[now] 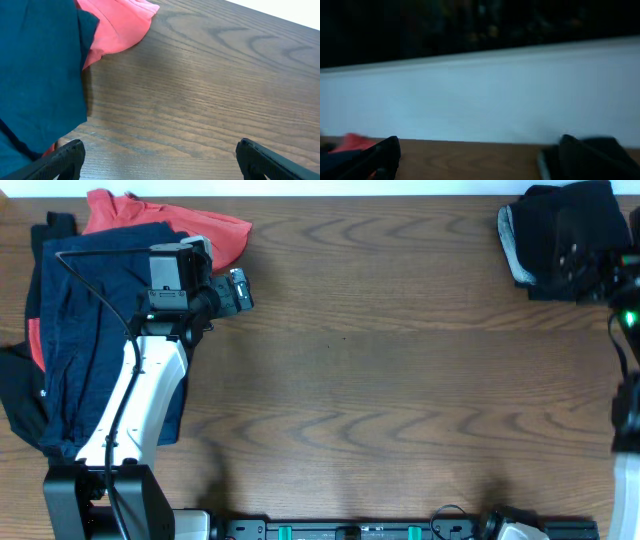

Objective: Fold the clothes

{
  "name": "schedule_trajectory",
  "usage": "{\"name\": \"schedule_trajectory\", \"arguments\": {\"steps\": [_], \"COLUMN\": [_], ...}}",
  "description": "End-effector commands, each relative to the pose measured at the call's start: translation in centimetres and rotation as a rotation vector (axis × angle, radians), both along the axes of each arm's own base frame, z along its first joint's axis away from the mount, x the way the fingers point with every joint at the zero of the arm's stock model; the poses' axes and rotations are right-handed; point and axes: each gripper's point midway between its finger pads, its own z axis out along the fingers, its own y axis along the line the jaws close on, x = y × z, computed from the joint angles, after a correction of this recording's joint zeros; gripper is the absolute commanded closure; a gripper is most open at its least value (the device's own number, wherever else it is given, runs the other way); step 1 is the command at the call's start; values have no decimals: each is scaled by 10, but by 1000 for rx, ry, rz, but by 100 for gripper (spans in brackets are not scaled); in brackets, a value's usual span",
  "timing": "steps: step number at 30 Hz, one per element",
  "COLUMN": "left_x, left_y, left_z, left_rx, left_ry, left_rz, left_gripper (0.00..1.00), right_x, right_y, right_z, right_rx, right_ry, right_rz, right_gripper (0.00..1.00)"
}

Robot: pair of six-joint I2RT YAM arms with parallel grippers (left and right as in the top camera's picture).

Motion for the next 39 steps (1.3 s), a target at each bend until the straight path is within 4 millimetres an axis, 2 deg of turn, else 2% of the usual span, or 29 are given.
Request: {"name": "schedule_trajectory", "arguments": {"steps": [1,7,9,12,15,18,23,27,34,39], "left_x": [1,1,1,1,1,1,1,1,1,1], "left_y": [2,2,2,2,3,3,2,2,2,2], "left_z": [-2,-2,-2,-2,-2,-2,-2,-2,-2,-2], "left_rx": [15,15,15,15,16,16,15,15,15,15], "left_ry": [5,5,5,5,5,5,5,5,5,5], "left_rz": [-1,-1,0,-1,0,0,-1,-1,-1,-1], "left_gripper": [2,2,2,2,2,2,2,2,2,2], "right_x": [-30,-62,-67,-65,-60,-56,-57,-63,-74,-83], "right_y": [26,35,33,22,7,-5,-13,-8,20,22], "right_z": [21,34,31,17,-13,-52,-110,-144,-193,-223], "right_rx": [21,7,5,25,48,59,47,12,-212,-222], "right_ry": [-56,-97,-86,-24,76,151,146,84,-42,-89], "right_rz": [110,112,86,14,-67,-138,-195,-206,-107,-107], "right_gripper": [1,1,1,1,1,1,1,1,1,1]}}
